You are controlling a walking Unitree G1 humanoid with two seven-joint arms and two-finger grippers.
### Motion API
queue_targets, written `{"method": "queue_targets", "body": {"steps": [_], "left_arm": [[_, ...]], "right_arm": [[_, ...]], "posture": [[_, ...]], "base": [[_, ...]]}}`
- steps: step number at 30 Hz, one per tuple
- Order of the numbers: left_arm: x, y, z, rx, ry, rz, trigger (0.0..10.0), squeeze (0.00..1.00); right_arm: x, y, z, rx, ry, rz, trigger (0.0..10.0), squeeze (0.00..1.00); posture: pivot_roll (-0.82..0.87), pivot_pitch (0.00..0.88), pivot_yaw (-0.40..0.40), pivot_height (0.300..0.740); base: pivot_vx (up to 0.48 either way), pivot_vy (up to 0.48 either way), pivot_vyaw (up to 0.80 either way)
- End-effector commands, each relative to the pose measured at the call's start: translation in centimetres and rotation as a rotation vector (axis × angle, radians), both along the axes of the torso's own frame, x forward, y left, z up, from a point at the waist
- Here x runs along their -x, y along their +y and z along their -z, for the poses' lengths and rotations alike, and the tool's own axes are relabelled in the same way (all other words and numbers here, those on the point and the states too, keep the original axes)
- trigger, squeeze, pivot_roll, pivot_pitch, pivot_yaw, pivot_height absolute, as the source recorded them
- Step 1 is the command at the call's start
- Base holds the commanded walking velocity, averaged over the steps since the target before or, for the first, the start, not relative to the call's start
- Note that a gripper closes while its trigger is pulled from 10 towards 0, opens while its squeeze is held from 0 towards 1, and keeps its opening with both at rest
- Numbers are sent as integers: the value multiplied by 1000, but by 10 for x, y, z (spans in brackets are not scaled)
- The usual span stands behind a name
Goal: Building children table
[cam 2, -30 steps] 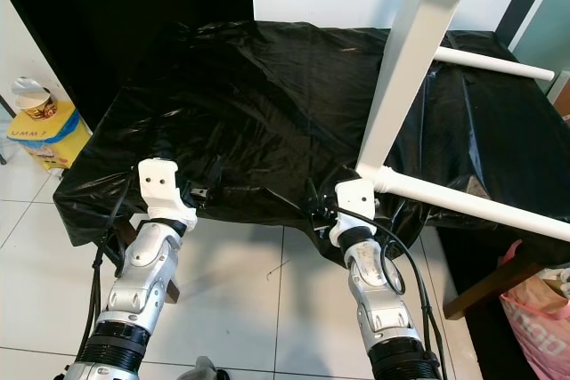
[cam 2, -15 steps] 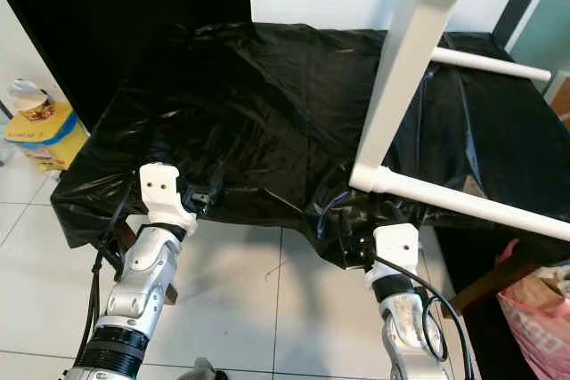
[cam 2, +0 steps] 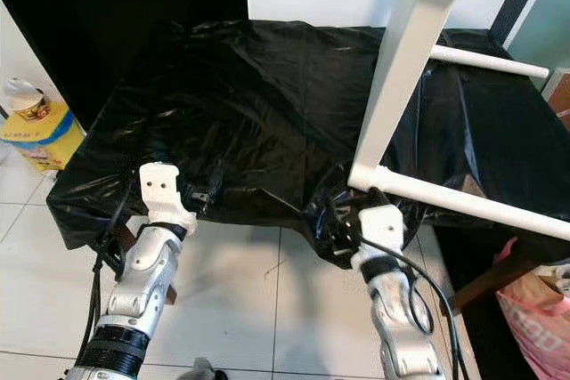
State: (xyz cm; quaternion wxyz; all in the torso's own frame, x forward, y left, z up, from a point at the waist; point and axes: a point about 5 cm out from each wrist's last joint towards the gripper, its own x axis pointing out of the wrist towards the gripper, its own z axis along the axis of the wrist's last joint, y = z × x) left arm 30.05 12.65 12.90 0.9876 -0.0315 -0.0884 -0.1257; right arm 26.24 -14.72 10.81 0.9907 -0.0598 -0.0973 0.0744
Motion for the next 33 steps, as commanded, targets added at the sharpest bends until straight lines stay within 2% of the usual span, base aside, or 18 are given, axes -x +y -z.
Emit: {"method": "queue_targets", "body": {"steps": [1,3,6,9,10,11,14,17,20,30,31,33], "left_arm": [[0,-3,1,-13,2,33,10000,0],[0,-4,0,-13,-1,32,10000,0],[0,-3,0,-12,-2,30,10000,0],[-2,-4,-2,-8,-8,21,10000,0],[-2,-4,-2,-8,-8,21,10000,0],[-2,-5,-2,-6,-10,22,10000,0],[-4,-8,-3,-3,-15,28,10000,0],[-5,-11,-4,0,-17,38,10000,0],[-5,-13,-5,0,-19,44,10000,0],[-4,-16,-5,-8,-22,84,10000,0],[-3,-18,-4,-5,-18,109,10000,0],[0,-21,-3,-8,-12,150,10000,0]], "right_arm": [[-5,3,6,18,27,-10,10000,0],[-14,9,3,3,22,-21,10000,0],[-17,11,3,-11,24,-25,10000,0],[-20,19,5,-160,62,-77,10000,0],[-20,19,5,-160,62,-77,10000,0],[-20,22,6,-207,73,-98,10000,0],[-20,26,8,-263,94,-137,10000,0],[-20,29,11,-291,107,-156,10000,0],[-21,30,11,-296,105,-159,10000,0],[-19,20,8,-204,50,-94,10000,0],[-17,17,9,-199,48,-87,10000,1000],[-13,11,9,-189,43,-79,10000,1000]], "posture": [[24,46,-18,740],[32,44,-24,740],[38,44,-27,740],[42,43,-30,740],[42,43,-30,740],[41,42,-29,740],[35,37,-25,740],[30,36,-23,740],[28,35,-21,740],[24,37,-22,740],[22,40,-22,740],[21,42,-24,740]], "base": [[0,0,0],[0,0,0],[0,0,0],[0,0,0],[0,0,0],[0,0,0],[0,0,0],[0,0,0],[0,0,0],[0,0,0],[0,0,0],[0,0,0]]}}
